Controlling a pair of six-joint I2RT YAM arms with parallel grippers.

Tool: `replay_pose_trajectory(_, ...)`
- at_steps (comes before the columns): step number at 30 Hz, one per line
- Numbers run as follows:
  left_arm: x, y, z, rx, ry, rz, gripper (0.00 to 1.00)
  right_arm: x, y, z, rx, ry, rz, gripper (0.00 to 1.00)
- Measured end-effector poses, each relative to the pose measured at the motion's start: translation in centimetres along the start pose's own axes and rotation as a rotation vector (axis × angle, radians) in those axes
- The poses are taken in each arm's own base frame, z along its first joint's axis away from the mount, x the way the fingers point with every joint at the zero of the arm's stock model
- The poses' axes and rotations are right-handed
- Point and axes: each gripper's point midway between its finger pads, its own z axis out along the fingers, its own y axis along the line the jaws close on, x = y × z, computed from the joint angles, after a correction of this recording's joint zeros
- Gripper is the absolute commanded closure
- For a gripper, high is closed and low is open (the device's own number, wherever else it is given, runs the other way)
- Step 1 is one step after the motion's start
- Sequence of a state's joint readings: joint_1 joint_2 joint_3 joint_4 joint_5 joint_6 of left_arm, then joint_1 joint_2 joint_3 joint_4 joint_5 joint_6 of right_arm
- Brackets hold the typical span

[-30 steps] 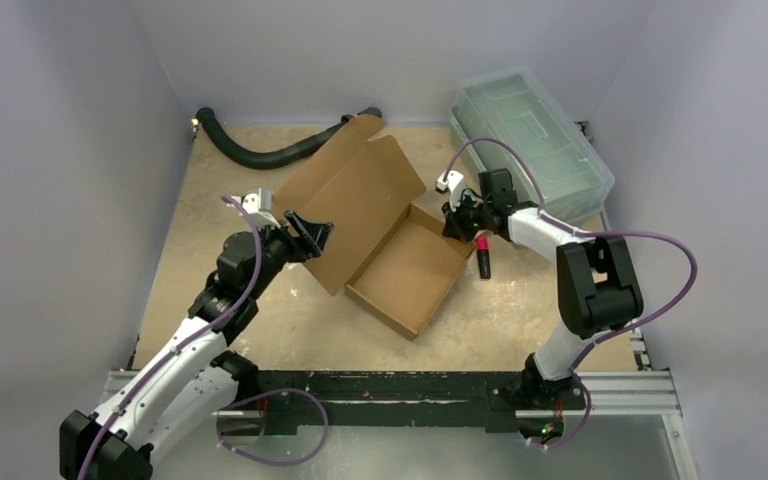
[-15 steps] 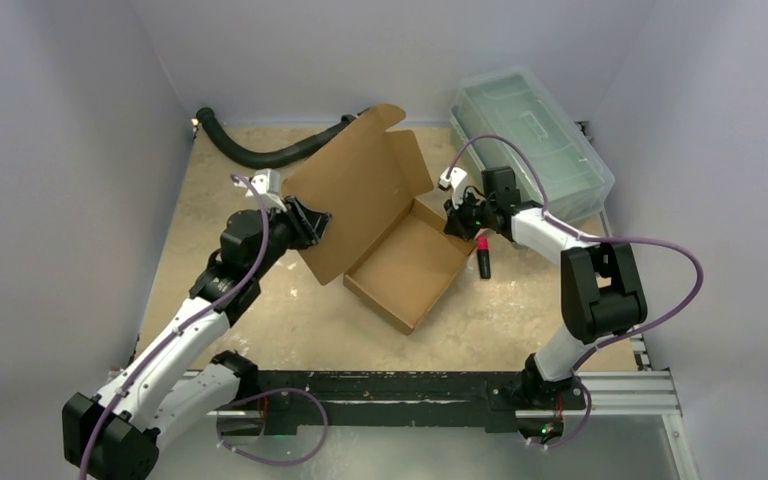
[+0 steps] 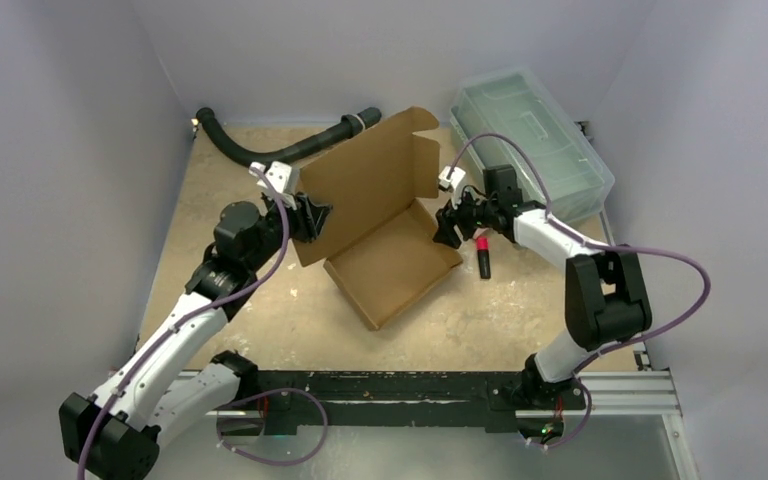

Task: Fold the paper box

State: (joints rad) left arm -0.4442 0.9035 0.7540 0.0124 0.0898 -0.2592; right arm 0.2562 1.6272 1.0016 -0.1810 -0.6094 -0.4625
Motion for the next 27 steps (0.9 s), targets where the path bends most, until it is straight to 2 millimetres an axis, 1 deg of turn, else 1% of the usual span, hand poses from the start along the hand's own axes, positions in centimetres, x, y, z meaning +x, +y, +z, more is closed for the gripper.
replay_pose_trajectory(1, -0.4, -0.2, -0.3, 0.010, -0.015, 0.018, 1.00, -0.4, 0.2, -0.4, -0.006, -0.011, -0.016, 0.31)
replay_pose_trajectory(3, -1.5, -0.6, -1.1, 0.034, -0.068, 0.054, 1.00, -1.8, 0.9, -1.8, -0.012, -0.043, -0.081, 0.27)
replay_pose_trajectory(6, -2.9, -1.1, -2.8, 0.058, -0.152, 0.107, 1.00, -4.8, 2.4, -5.2, -0.025, -0.129, -0.221, 0.20)
replay_pose_trajectory(9, -3.3, -1.2, -4.1, 0.063, -0.208, 0.136, 1.00, -7.1, 3.9, -8.7, -0.035, -0.220, -0.335, 0.15)
replay_pose_trajectory(10, -3.2, -1.2, -4.4, 0.064, -0.218, 0.145, 1.00, -7.5, 4.2, -9.7, -0.040, -0.243, -0.362, 0.14)
replay_pose_trajectory(12, -2.9, -1.1, -4.8, 0.064, -0.225, 0.149, 1.00, -7.6, 4.6, -11.1, -0.054, -0.268, -0.390, 0.14)
replay_pose_trajectory(14, -2.6, -1.0, -5.1, 0.063, -0.227, 0.150, 1.00, -7.3, 4.6, -11.6, -0.072, -0.278, -0.391, 0.13)
replay_pose_trajectory(18, -2.5, -1.2, -5.2, 0.073, -0.229, 0.148, 1.00, -6.3, 4.6, -11.2, -0.118, -0.271, -0.361, 0.12)
replay_pose_trajectory(22, -2.5, -1.6, -5.2, 0.094, -0.226, 0.148, 1.00, -6.3, 4.9, -11.0, -0.140, -0.280, -0.359, 0.10)
replay_pose_trajectory(27, -2.3, -2.5, -5.2, 0.149, -0.231, 0.125, 1.00, -6.7, 4.8, -11.7, -0.148, -0.300, -0.326, 0.10)
